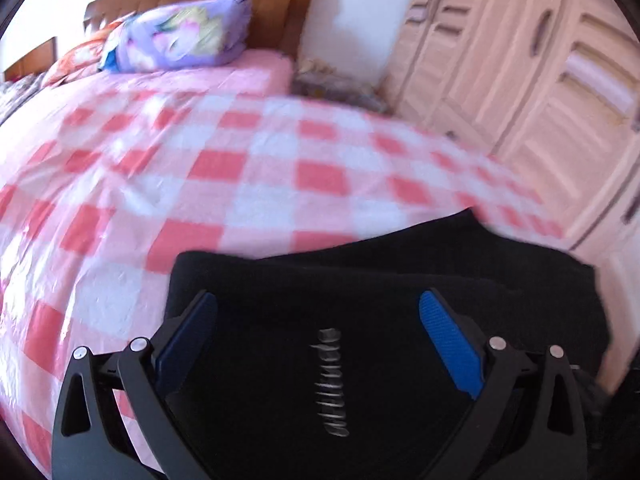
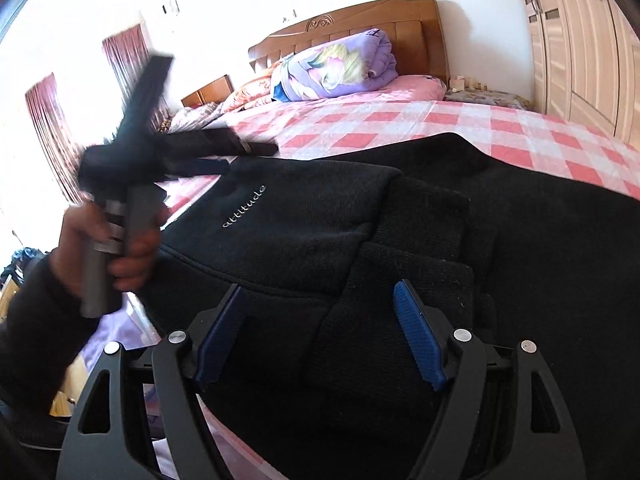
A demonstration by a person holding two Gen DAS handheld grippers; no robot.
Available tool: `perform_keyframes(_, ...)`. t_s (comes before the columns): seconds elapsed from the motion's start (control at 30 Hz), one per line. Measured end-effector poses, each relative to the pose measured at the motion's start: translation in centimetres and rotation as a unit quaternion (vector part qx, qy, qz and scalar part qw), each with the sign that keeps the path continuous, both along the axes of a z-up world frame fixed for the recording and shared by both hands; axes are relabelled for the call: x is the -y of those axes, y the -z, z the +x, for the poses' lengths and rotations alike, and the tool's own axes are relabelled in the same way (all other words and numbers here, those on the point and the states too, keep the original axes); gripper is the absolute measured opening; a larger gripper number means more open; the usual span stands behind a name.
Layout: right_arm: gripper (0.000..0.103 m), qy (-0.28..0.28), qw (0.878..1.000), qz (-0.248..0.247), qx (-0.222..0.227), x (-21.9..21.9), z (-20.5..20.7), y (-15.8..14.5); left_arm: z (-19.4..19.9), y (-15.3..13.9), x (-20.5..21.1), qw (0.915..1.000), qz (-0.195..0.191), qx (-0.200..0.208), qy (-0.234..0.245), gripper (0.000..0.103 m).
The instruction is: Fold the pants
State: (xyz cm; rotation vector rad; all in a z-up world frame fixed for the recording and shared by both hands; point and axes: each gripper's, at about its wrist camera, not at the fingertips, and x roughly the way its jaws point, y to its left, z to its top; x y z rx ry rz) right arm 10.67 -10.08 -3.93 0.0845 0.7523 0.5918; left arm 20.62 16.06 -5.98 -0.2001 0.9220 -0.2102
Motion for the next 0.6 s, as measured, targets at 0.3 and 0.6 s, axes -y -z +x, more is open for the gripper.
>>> perform_keyframes(0.3, 0.081, 0.174, 0.979, 0.105, 0.013, 12.8, -4.9, -3.3, 0.0, 0.0, 0.1, 0.9999, 0.014, 0.006, -0.004, 0.101)
perform_keyframes(0.6, 0.085, 0.434, 0.884, 0.165, -0.056, 27.0, -12.2, 0.4, 0.1, 0.5, 0.6, 0.9994, 0.033, 0.003, -0.007, 0.101)
